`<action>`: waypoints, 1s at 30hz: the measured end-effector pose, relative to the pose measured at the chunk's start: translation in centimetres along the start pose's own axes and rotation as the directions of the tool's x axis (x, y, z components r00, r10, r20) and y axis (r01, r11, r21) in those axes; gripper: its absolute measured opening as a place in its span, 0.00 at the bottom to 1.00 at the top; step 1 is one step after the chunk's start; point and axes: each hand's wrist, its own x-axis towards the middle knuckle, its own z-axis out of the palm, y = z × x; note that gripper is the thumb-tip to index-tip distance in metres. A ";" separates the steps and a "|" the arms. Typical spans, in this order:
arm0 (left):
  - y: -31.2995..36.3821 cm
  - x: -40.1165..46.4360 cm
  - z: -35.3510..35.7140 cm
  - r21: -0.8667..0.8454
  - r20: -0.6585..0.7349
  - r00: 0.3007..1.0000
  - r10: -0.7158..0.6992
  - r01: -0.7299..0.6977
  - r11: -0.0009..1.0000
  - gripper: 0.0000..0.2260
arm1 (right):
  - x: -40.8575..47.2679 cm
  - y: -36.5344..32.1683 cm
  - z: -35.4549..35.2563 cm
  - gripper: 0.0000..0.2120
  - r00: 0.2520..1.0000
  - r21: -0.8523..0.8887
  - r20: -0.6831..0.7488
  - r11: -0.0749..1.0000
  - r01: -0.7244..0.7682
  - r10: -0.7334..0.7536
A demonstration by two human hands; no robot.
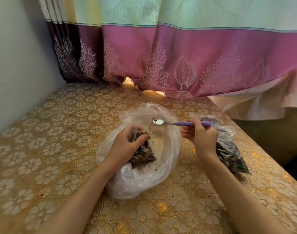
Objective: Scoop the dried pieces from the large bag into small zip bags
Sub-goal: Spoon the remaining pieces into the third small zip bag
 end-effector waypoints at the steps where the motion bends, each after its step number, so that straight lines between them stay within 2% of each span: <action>1: 0.0 0.0 0.0 0.002 0.002 1.000 -0.006 0.006 1.000 0.05 | -0.1 -0.5 0.1 0.23 1.000 0.007 0.002 1.000 0.027 -0.027; 4: 0.0 0.0 -0.1 -0.038 0.031 0.999 -0.017 0.018 0.999 0.07 | -0.4 -2.4 0.6 0.19 0.993 0.093 0.044 0.990 0.104 -0.109; 7: 0.1 -0.1 -0.2 -0.058 0.042 0.999 -0.030 0.033 0.998 0.08 | -0.7 -4.1 1.0 0.17 0.972 0.158 0.155 0.975 0.154 -0.179; 13: 0.5 -0.2 -0.1 -0.117 0.041 0.999 -0.004 0.009 0.993 0.11 | -0.7 -5.2 0.9 0.10 0.905 0.081 0.341 0.967 0.243 -0.256; 17: 0.3 -0.2 -0.1 -0.169 0.048 0.998 -0.030 0.038 0.985 0.11 | -0.6 -5.2 0.6 0.10 0.868 0.033 0.404 0.953 0.302 -0.289; 21: 0.2 0.0 -0.1 -0.147 0.035 0.999 -0.039 0.044 0.988 0.11 | -0.5 -5.1 0.5 0.11 0.868 0.083 0.390 0.951 0.298 -0.306; 24: 0.1 -0.1 -0.1 -0.134 0.033 0.998 -0.059 0.063 0.989 0.11 | -0.3 -4.7 0.4 0.10 0.914 0.112 0.299 0.962 0.250 -0.273; 27: 0.0 -0.2 -0.2 -0.145 -0.013 0.997 -0.070 0.068 0.987 0.09 | -0.1 -3.9 0.1 0.15 0.940 0.005 0.152 0.952 0.307 -0.304; 30: 0.0 -0.2 -0.2 -0.149 -0.090 0.992 -0.085 0.070 0.986 0.07 | 0.1 -3.1 -0.2 0.19 0.930 -0.122 0.083 0.922 0.367 -0.359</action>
